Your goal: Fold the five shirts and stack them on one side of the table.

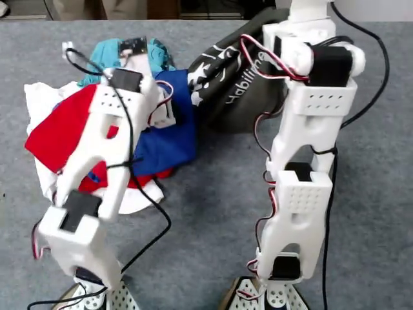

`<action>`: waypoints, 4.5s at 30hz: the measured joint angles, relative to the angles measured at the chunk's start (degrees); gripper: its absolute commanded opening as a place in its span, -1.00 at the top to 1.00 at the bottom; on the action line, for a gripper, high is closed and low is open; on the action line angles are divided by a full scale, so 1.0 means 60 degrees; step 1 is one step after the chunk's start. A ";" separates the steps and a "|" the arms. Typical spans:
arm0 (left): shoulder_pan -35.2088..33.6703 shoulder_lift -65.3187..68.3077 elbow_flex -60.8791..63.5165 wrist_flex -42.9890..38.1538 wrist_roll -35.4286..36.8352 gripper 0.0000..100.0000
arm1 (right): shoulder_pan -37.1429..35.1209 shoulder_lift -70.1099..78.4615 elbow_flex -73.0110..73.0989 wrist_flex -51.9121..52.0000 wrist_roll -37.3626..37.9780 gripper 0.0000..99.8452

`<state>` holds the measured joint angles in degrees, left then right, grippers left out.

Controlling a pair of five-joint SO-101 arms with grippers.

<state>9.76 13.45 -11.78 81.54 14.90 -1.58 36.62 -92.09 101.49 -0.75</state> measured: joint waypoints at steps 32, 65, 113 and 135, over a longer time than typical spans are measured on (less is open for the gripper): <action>-0.6755 0.2491 -0.3092 0.0542 -0.1949 0.93 | 0.4293 0.0000 -0.0029 0.0000 0.2081 0.99; -0.1114 0.5011 -0.5905 -0.1802 0.3399 0.48 | 0.2081 0.3839 0.0000 -0.0103 0.0703 0.99; -1.0344 0.8190 -1.3392 0.3106 -0.2403 0.67 | 0.1626 0.6608 -0.0205 -0.1582 0.0703 0.99; -0.4498 0.9201 -1.0359 0.0938 -0.0059 0.60 | 0.1348 0.4557 -0.0205 -0.0029 0.1465 0.99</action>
<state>-17.23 68.66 -73.93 87.16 14.55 6.51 63.96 -93.32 101.32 8.04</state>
